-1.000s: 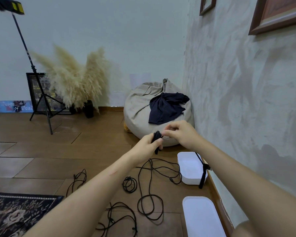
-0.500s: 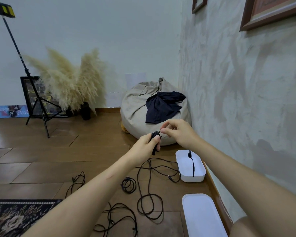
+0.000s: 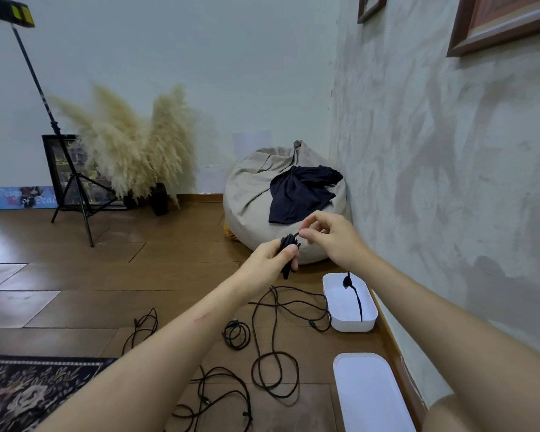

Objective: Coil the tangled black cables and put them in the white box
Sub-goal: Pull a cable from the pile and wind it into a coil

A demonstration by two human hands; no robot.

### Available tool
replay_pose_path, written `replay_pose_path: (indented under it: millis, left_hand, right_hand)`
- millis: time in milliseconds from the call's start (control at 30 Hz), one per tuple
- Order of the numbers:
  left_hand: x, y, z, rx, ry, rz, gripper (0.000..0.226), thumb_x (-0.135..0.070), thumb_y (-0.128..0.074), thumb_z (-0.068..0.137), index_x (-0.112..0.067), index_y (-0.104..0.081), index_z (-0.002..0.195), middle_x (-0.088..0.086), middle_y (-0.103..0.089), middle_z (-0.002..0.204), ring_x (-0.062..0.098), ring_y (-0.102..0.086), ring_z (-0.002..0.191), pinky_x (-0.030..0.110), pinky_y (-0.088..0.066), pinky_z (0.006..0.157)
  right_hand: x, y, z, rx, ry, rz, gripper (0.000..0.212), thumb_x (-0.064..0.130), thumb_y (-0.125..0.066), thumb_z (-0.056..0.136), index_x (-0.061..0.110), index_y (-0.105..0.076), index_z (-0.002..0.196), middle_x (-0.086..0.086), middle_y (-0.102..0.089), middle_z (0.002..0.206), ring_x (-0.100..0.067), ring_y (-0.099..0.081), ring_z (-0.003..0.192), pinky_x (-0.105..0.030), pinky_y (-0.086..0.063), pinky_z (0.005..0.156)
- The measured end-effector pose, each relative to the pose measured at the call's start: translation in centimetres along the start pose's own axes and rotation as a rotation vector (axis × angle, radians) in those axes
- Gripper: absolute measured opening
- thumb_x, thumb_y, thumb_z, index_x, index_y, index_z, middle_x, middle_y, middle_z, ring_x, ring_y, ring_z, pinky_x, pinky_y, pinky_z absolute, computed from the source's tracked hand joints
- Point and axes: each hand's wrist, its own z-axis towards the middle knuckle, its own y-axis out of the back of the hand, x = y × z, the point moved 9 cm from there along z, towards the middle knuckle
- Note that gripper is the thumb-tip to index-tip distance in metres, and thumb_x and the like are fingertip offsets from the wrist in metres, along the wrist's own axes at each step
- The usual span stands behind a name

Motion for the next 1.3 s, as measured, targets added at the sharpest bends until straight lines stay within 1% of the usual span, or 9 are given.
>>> replay_pose_path:
  millis: [167,333,433,567,767,967,1067,1167,1300]
  left_hand:
    - [-0.8,0.0,0.0,0.042,-0.02,-0.028,0.038,-0.041,-0.048,0.103,-0.007,-0.066,0.102,-0.009,-0.068,0.085,0.016,-0.063,0.096,0.05,-0.047,0.103]
    - [-1.7,0.5,0.0,0.086,-0.037,-0.073,0.025,-0.028,-0.048,0.109,-0.01,-0.064,0.116,-0.006,-0.067,0.091,0.009,-0.062,0.097,0.033,-0.046,0.099]
    - [-2.3,0.4,-0.2,0.118,-0.049,-0.105,0.035,-0.034,-0.049,0.101,-0.004,-0.063,0.114,-0.004,-0.066,0.09,0.011,-0.062,0.098,0.033,-0.046,0.099]
    - [-2.5,0.3,-0.3,0.16,-0.057,-0.156,0.024,-0.034,-0.051,0.099,-0.018,-0.065,0.112,-0.004,-0.066,0.091,0.01,-0.062,0.101,0.033,-0.046,0.102]
    - [-3.4,0.9,0.3,0.123,-0.105,-0.286,0.031,-0.029,-0.056,0.097,-0.001,-0.063,0.11,-0.003,-0.067,0.095,0.018,-0.062,0.109,0.044,-0.042,0.113]
    - [-2.4,2.8,1.2,-0.165,-0.027,-0.59,0.014,-0.031,-0.061,0.091,-0.021,-0.071,0.088,-0.005,-0.07,0.084,0.024,-0.061,0.101,0.041,-0.048,0.088]
    - [-1.6,4.5,0.9,-0.356,-0.005,-0.477,0.02,-0.026,-0.061,0.101,-0.02,-0.069,0.083,-0.004,-0.07,0.088,0.013,-0.064,0.094,0.034,-0.047,0.085]
    - [-1.3,5.3,0.3,-0.507,0.01,-0.363,0.021,-0.019,-0.057,0.104,-0.015,-0.064,0.086,-0.007,-0.067,0.083,0.005,-0.061,0.08,0.026,-0.047,0.08]
    - [-0.7,5.9,0.0,-0.584,0.04,-0.065,0.014,-0.024,-0.056,0.103,-0.015,-0.063,0.094,-0.002,-0.07,0.091,0.015,-0.064,0.087,0.037,-0.051,0.079]
  right_hand:
    - [-0.1,0.2,0.0,-0.002,0.001,0.043,0.005,0.031,-0.071,0.094,0.031,-0.071,0.089,0.004,-0.069,0.075,0.0,-0.056,0.067,-0.025,-0.043,0.069]
    - [0.4,-0.1,0.0,0.016,-0.001,0.116,0.008,0.023,-0.067,0.098,0.028,-0.072,0.093,0.006,-0.067,0.076,-0.005,-0.053,0.067,-0.015,-0.042,0.063]
    - [0.7,-0.3,-0.2,0.035,-0.008,0.152,0.009,0.019,-0.065,0.099,0.024,-0.072,0.097,0.0,-0.066,0.08,0.001,-0.056,0.068,-0.01,-0.044,0.062]
    - [0.1,-0.6,-0.2,0.04,-0.057,0.18,0.012,0.017,-0.062,0.101,0.02,-0.073,0.103,-0.003,-0.067,0.084,-0.005,-0.059,0.074,-0.012,-0.046,0.063]
    - [0.2,-1.9,-0.8,0.047,-0.106,0.332,0.024,0.005,-0.05,0.105,0.014,-0.073,0.103,0.014,-0.069,0.072,0.003,-0.061,0.069,-0.011,-0.047,0.065]
    - [-0.3,-7.1,-2.1,0.229,-0.211,0.27,0.016,0.021,-0.053,0.106,0.023,-0.068,0.109,-0.002,-0.072,0.08,-0.009,-0.059,0.067,-0.02,-0.048,0.064]
    - [1.1,-8.5,-2.0,0.284,-0.167,0.257,0.016,0.024,-0.051,0.107,0.027,-0.067,0.107,-0.001,-0.069,0.076,-0.01,-0.056,0.065,-0.019,-0.044,0.059]
    - [2.7,-9.1,-1.8,0.331,-0.105,0.213,0.026,0.017,-0.048,0.106,0.026,-0.065,0.089,0.001,-0.06,0.068,-0.013,-0.048,0.06,-0.021,-0.038,0.054]
    - [3.0,-8.7,-1.5,0.363,-0.121,0.122,0.029,0.009,-0.048,0.103,0.016,-0.064,0.081,0.002,-0.056,0.067,-0.007,-0.045,0.055,-0.018,-0.036,0.053]
